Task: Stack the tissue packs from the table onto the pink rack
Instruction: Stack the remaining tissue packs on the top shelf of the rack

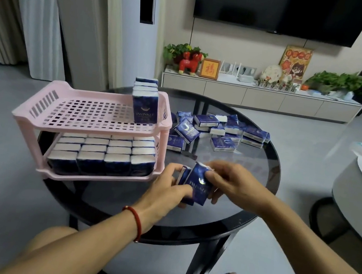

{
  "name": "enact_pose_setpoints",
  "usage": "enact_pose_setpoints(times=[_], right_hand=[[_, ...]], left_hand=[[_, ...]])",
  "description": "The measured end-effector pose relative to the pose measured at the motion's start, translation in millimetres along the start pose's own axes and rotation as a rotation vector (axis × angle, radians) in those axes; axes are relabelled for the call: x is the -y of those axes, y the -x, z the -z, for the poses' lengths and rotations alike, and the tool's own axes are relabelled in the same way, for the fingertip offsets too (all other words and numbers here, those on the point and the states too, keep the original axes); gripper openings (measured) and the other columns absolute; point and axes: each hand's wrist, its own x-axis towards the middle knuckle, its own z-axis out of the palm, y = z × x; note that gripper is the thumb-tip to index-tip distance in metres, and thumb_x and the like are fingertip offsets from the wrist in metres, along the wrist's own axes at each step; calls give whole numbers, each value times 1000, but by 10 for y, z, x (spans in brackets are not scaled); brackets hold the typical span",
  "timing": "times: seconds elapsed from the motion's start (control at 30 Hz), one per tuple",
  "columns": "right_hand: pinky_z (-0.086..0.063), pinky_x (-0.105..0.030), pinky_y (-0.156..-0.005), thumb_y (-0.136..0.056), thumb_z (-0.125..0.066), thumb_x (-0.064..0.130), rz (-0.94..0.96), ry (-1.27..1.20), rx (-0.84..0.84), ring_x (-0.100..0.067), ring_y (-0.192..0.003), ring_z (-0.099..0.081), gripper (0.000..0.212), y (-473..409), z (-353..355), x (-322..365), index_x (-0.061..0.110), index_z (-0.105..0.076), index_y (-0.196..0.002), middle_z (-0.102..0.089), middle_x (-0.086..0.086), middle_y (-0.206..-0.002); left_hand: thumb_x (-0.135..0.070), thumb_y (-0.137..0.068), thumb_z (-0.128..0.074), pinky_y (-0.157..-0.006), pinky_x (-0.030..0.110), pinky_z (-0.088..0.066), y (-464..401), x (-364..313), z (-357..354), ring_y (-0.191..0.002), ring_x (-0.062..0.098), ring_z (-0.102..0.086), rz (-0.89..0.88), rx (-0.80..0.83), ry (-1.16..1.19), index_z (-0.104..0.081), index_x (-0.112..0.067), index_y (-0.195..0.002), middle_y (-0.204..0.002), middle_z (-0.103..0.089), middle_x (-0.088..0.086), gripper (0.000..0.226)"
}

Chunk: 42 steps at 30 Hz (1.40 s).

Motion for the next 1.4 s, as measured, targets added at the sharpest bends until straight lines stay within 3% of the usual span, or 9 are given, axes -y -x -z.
enact_pose_setpoints(times=[0.13,0.23,0.37,0.47,0.6,0.8,0.97,1.2,1.4], right_hand=[[-60,-29,-70,-102,-59,33,70,370,-88,-11,-68,-71,33,1,-88,74,18,-57,-131,-73,-1,-86],[-59,-32,-77,-98,-62,44,137,523,-138,-8,-81,-67,49,11,-130,107,22,-52,-140,-70,5,-106],[-58,-26,-84,-96,-67,43,155,449,-48,-9,-96,-68,54,-14,-178,40,26,-49,-144,-60,8,-134],[-58,-24,-83,-95,-70,36,131,380,-15,-10,-94,-68,48,-42,-209,-22,28,-54,-140,-64,7,-127],[-59,-24,-80,-94,-73,31,102,331,-25,-9,-92,-68,44,-56,-178,-71,30,-56,-134,-63,11,-119],[-62,-31,-74,-92,-73,26,78,266,-46,-10,-83,-70,44,-82,-211,-86,24,-57,-133,-66,5,-113],[-60,-29,-79,-92,-73,33,157,262,-102,-4,-86,-69,43,-49,-178,36,23,-63,-133,-71,10,-110],[-59,-24,-71,-92,-71,45,274,90,-152,-10,-82,-73,44,-11,-222,303,28,-64,-132,-72,20,-105],[-59,-41,-66,-102,-50,41,261,-267,-284,-30,-77,-71,38,-131,-174,398,15,-68,-122,-75,-1,-103]], left_hand=[[-24,-68,-77,-88,40,-60,19,49,71,-96,20,-69,-87,-9,-191,-48,-41,-113,-106,-69,4,56],[-27,-70,-82,-89,42,-59,-9,107,132,-101,20,-69,-193,-35,-288,-43,-41,-114,-111,-67,0,61],[-23,-74,-85,-81,27,-55,-44,197,154,-100,15,-67,-251,-21,-425,-39,-34,-109,-109,-67,0,58],[-22,-76,-85,-75,15,-44,-77,259,171,-99,12,-63,-247,-21,-520,-39,-37,-107,-111,-65,-1,58],[-27,-75,-85,-80,14,-46,-62,236,197,-103,11,-64,-273,-35,-564,-42,-39,-112,-117,-64,-3,58],[-26,-87,-79,-108,32,-48,60,154,216,-127,6,-49,-420,-72,-650,-49,-30,-145,-140,-52,-9,66],[-23,-87,-76,-101,32,-50,105,57,251,-113,7,-54,-522,-117,-689,-59,-23,-131,-127,-58,-10,47],[-33,-79,-77,-90,36,-58,346,-199,481,-107,8,-63,-562,-184,-631,-61,-31,-129,-119,-61,-16,53],[-30,-75,-78,-97,39,-57,534,-743,986,-109,7,-66,-572,-248,-549,-67,-32,-127,-123,-65,-18,52]])
